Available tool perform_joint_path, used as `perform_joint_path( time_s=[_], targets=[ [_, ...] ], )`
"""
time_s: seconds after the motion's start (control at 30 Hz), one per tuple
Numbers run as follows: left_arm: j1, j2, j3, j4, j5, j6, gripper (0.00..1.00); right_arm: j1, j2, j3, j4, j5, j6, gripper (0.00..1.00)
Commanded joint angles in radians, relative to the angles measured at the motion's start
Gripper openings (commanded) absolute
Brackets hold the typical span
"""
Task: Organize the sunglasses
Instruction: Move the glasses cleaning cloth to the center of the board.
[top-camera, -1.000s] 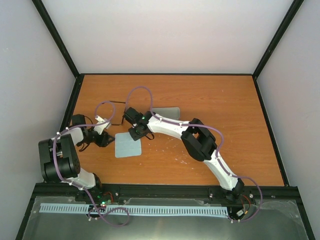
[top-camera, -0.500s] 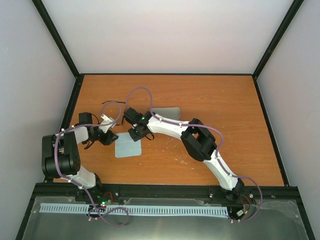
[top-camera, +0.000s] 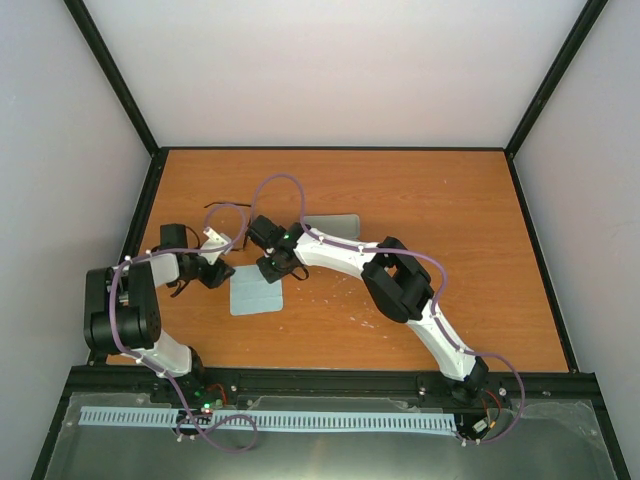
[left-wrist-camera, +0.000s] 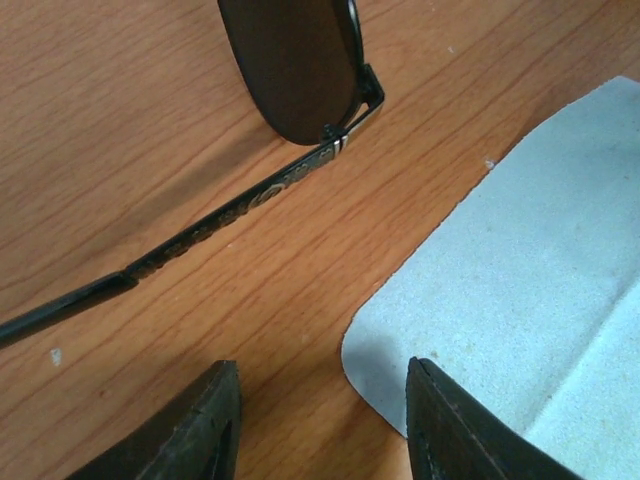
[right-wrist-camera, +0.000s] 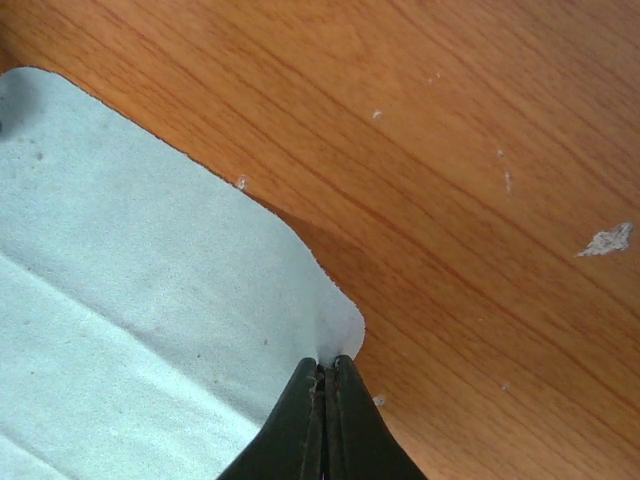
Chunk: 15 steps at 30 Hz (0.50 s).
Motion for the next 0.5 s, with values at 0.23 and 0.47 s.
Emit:
perform_joint_path(
  time_s=[0.23, 0.47],
  targets=[
    [-0.068, 0.025, -0.005, -0.069, -0.068, 0.012, 0.39, 0.0, -0.006, 0.001, -0.005, 0.0, 0.003, 0.03],
    [-0.067, 0.011, -0.016, -0.095, -0.083, 0.025, 0.27, 0.0, -0.009, -0.011, 0.003, -0.005, 0.006, 0.03]
  ],
)
